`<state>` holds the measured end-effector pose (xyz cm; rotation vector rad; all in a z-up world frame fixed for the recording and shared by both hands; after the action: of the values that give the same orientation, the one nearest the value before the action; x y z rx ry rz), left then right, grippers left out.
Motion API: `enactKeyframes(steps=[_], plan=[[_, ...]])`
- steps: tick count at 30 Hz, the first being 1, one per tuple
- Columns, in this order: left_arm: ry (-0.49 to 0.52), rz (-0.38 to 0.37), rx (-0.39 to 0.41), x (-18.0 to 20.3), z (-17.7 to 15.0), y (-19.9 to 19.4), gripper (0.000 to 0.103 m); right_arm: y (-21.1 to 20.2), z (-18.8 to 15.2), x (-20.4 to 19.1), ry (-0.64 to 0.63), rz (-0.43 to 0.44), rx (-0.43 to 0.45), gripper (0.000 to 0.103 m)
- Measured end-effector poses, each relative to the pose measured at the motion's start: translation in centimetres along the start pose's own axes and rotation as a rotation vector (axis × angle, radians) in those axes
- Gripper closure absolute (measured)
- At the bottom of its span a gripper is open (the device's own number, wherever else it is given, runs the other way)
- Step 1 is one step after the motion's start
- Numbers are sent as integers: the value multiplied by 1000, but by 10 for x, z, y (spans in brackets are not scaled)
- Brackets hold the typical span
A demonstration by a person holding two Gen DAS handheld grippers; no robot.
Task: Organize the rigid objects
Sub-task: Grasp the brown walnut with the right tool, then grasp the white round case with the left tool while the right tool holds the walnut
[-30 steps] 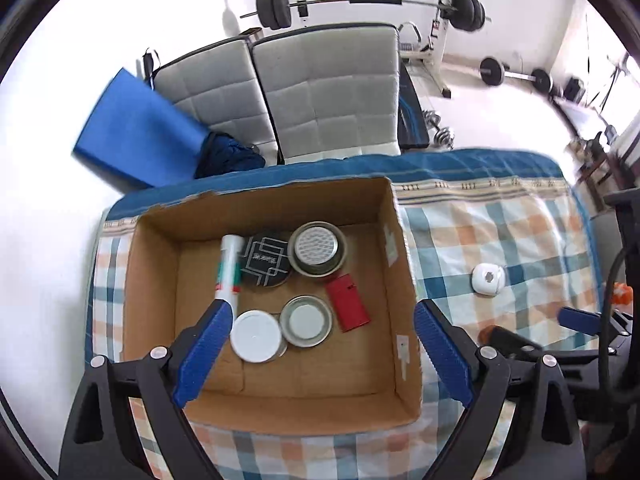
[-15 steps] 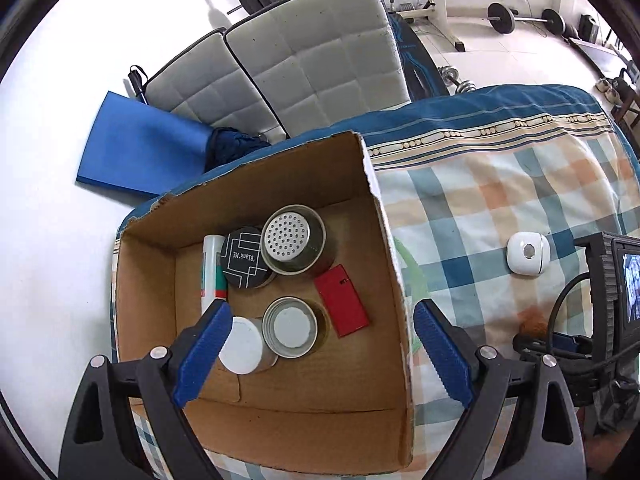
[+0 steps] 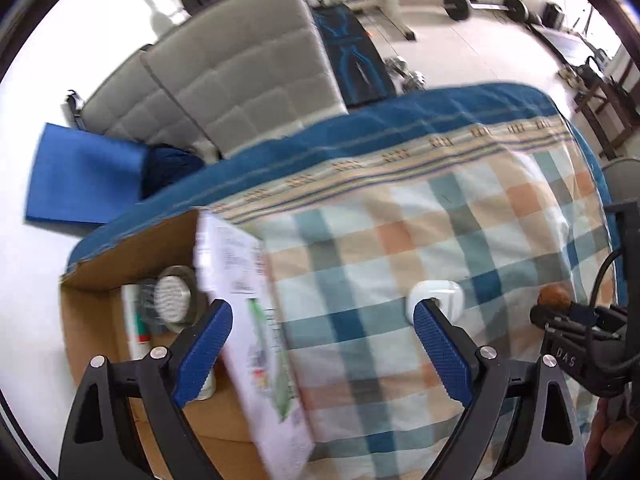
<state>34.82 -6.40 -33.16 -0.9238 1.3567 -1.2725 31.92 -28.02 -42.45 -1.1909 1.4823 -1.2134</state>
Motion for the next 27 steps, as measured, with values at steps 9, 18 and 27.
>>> enactKeyframes(steps=[9,18,27], plan=[[11,-216,-218,55,8,74,10,7,24,24,17,-2,-17,61],[75,-200,-250,88,14,104,47,34,29,22,7,-48,-34,61],[70,-201,-203,90,-4,99,47,53,14,0,-28,-112,-29,61]])
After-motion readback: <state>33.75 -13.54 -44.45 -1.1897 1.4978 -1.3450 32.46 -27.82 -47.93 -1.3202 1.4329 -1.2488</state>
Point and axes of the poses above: each gripper's, at about its wrist camera, not at the fingertips, and y roughly the way its jaws point, x to its right, z to its top, the point moved 6 cm from there along y, roughly the way its jaws point, and after that the axes turned 6 degrees about -x, right-handed, at the moved point
